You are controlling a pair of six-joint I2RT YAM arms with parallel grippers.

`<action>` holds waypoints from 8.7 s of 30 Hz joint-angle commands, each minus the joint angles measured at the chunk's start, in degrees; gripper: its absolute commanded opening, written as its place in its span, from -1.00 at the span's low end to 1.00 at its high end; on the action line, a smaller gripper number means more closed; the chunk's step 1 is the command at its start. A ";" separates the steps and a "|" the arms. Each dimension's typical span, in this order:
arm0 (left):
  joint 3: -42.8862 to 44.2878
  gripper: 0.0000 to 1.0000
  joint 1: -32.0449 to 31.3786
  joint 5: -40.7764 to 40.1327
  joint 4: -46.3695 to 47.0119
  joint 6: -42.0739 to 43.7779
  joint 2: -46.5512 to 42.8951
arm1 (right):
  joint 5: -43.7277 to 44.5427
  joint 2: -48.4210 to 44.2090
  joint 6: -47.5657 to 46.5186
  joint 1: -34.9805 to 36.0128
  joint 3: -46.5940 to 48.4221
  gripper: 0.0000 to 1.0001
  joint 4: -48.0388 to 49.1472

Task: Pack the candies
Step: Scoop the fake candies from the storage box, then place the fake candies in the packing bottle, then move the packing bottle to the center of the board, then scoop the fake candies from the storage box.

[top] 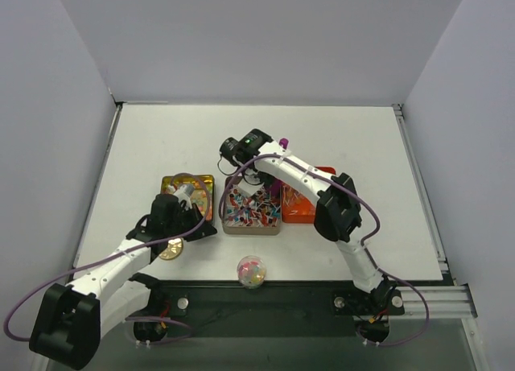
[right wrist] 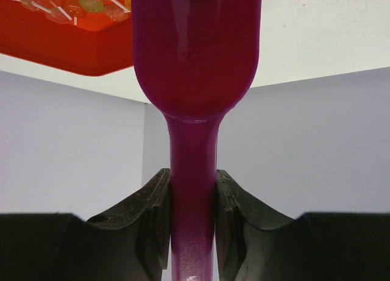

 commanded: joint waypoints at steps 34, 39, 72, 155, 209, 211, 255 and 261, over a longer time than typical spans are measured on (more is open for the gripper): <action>-1.58 -1.00 -5.06 -1.78 16.48 -0.69 13.59 | -11.91 -3.08 20.38 3.21 -9.62 -1.00 -1.56; -1.05 -1.00 -5.68 -1.87 18.59 -1.13 16.67 | -8.57 0.52 23.46 3.65 -6.81 -1.00 -3.05; -1.76 -1.00 -5.15 1.56 27.73 -5.53 24.15 | -35.89 1.24 27.07 3.84 -12.41 -1.00 11.00; 22.77 0.43 22.53 14.04 -15.25 18.91 1.82 | -38.90 -45.36 29.87 6.89 -45.03 -1.00 1.78; 12.67 -0.19 18.85 22.64 -9.55 4.59 -10.14 | -12.43 -31.38 35.76 8.51 -19.55 -1.00 -6.23; 12.14 -0.97 18.93 25.20 -6.04 2.82 -8.30 | -12.60 -28.13 35.50 3.60 -18.32 -1.00 -4.38; 2.73 -1.00 10.32 17.47 -1.01 -2.01 4.10 | 9.91 3.87 15.46 1.72 -5.93 -1.00 12.59; 2.03 -1.00 9.88 18.70 2.59 -2.63 9.02 | 4.80 3.26 15.99 2.77 -6.36 -1.00 13.03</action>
